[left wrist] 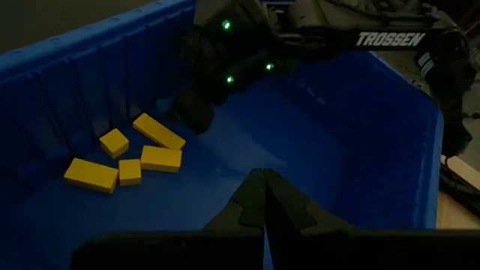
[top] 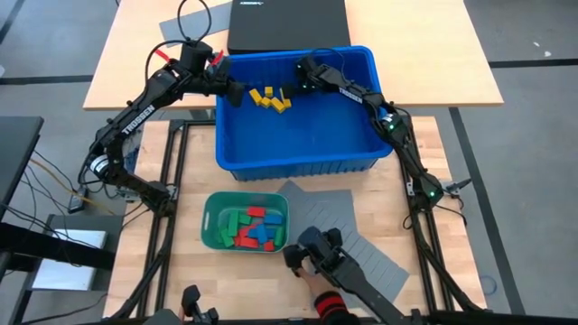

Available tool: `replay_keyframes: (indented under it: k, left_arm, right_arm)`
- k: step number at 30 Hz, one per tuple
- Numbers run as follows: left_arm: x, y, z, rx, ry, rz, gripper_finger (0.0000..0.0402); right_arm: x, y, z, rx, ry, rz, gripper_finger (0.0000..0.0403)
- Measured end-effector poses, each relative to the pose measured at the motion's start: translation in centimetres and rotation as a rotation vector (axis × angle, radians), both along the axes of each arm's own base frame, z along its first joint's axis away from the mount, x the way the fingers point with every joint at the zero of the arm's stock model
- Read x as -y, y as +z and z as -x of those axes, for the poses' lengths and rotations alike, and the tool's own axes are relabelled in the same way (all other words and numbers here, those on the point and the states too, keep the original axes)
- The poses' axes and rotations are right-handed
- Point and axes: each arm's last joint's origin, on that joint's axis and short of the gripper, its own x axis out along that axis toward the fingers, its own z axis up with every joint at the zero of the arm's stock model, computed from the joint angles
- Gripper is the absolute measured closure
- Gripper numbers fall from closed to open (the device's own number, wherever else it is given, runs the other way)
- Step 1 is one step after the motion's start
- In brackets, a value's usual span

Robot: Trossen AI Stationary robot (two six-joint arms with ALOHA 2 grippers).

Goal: Sort Items/Unsort Items

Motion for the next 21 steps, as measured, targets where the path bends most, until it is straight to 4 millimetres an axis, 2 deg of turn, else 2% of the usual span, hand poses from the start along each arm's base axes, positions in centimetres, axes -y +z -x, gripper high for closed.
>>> replay_keyframes:
  k: [10,21]
  left_arm:
    - [-0.01,-0.05,0.04,-0.008,0.009,0.0,0.0396]
    - [0.01,-0.11,0.06,-0.013,0.01,0.005,0.0396]
  right_arm:
    - [1.05,-0.17,0.61,0.032,0.002,0.022,0.0083]
    - [0.77,-0.51,1.02,-0.017,0.008,-0.02,0.0092]
